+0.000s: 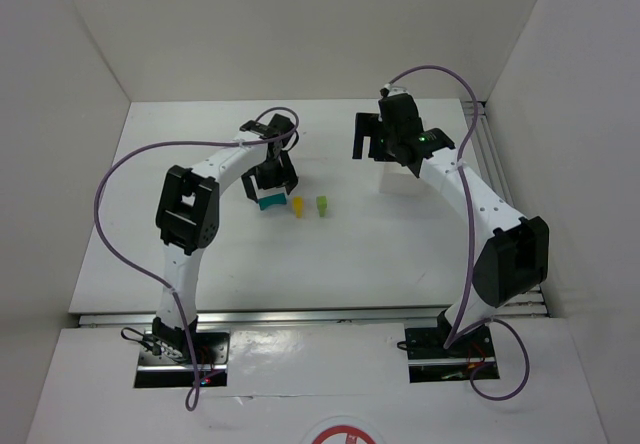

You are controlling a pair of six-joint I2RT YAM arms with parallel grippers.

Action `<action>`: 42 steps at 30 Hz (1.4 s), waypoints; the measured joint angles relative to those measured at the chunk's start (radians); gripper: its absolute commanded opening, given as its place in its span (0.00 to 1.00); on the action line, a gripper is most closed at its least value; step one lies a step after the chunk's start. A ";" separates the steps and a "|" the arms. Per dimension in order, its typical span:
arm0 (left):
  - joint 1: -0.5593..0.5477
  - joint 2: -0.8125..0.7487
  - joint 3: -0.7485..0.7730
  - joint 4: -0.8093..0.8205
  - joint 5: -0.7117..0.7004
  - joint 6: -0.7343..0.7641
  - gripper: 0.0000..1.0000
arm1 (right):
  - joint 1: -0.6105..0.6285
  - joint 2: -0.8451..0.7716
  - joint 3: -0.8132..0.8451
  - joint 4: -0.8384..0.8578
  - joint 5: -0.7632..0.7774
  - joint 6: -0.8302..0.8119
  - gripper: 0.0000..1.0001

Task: Build the wood block tower

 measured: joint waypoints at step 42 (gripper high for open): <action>0.006 -0.063 -0.008 -0.045 -0.065 0.079 0.76 | 0.000 0.011 0.000 0.007 -0.018 0.000 0.96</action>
